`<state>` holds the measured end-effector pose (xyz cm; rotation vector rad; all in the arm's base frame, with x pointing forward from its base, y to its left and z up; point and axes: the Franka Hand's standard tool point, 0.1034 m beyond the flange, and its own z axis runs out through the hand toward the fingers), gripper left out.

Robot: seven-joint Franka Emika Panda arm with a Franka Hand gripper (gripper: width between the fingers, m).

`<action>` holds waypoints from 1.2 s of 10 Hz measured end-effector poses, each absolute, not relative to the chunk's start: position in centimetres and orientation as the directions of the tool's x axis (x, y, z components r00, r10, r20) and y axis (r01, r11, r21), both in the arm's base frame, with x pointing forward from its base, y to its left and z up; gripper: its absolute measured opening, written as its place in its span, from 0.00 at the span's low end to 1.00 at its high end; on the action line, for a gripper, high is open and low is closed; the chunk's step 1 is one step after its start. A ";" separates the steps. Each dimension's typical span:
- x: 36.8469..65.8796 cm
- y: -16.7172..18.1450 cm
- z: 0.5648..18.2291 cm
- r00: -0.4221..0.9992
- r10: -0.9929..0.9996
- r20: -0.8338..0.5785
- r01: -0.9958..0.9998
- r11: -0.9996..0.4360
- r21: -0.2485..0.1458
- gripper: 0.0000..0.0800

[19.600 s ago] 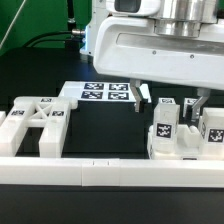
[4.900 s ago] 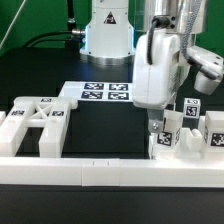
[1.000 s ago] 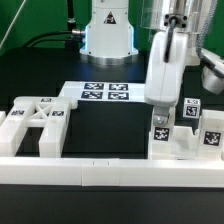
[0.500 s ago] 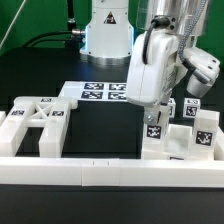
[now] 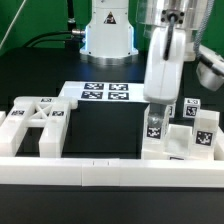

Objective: Assemble chair

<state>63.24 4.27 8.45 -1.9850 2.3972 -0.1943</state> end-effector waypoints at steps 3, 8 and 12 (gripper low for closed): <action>63.3 4.7 9.8 -0.154 -0.987 0.044 -0.983 0.149 -0.108 0.81; 63.2 4.9 9.6 -0.006 -0.998 0.062 -0.996 0.000 -0.093 0.81; 63.6 3.6 10.3 0.470 -0.876 0.103 -0.876 -0.478 -0.069 0.81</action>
Offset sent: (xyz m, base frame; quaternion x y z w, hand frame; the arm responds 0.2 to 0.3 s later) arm 0.0000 0.0000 0.0000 0.0000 0.0000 0.0000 1.0000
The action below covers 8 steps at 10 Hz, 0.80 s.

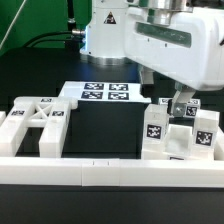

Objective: Assemble chair

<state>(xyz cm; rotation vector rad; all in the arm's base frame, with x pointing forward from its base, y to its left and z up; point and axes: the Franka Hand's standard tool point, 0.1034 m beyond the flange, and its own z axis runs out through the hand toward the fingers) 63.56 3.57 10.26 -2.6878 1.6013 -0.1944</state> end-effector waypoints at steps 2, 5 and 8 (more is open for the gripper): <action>63.5 3.5 10.2 0.548 -0.829 0.111 -0.829 -0.556 -0.056 0.81; 64.0 3.4 10.5 0.759 -0.633 0.152 -0.636 -0.771 -0.031 0.81; 64.2 4.3 10.6 0.810 -0.560 0.171 -0.567 -0.824 -0.010 0.81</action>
Offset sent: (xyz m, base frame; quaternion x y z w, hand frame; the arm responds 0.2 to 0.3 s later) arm 0.0077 0.0042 -0.0037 0.0549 0.0049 -0.3499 0.9352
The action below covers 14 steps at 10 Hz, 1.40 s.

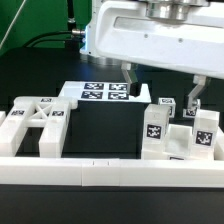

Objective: Assemble chair

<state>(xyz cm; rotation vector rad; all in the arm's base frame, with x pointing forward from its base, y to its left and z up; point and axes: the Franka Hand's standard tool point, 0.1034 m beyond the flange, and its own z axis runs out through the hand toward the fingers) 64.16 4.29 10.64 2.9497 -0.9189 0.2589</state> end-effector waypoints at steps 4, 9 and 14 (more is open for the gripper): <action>64.6 4.0 10.9 0.871 -0.442 0.213 -0.454 -0.891 0.008 0.81; 63.0 4.2 11.3 0.951 -0.235 0.199 -0.246 -0.969 0.032 0.81; 61.5 4.1 11.4 0.941 -0.272 0.200 -0.277 -0.961 -0.004 0.81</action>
Offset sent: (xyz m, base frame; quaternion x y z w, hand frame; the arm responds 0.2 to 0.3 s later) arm -0.0041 0.0047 0.0076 0.0231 0.0500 -0.2030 0.9776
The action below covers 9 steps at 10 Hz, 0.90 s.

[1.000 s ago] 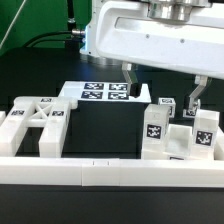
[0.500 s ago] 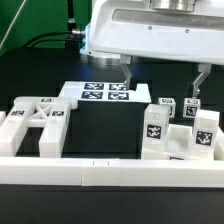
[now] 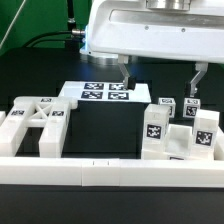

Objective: Assemble chair

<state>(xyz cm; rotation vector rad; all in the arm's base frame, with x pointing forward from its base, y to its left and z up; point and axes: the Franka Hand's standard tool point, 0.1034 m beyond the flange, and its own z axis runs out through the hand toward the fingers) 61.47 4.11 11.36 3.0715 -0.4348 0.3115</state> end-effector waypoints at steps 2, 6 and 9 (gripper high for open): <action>60.2 4.2 10.8 0.936 -0.302 0.183 -0.303 -0.953 -0.022 0.81; 60.2 4.1 10.8 0.936 -0.301 0.184 -0.303 -0.953 -0.019 0.81; 59.5 3.4 10.1 0.894 -0.421 0.154 -0.412 -0.907 -0.091 0.81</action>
Offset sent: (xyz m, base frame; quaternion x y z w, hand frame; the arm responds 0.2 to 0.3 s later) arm 0.0000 0.0000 0.0000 0.0000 0.0000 0.0000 1.0000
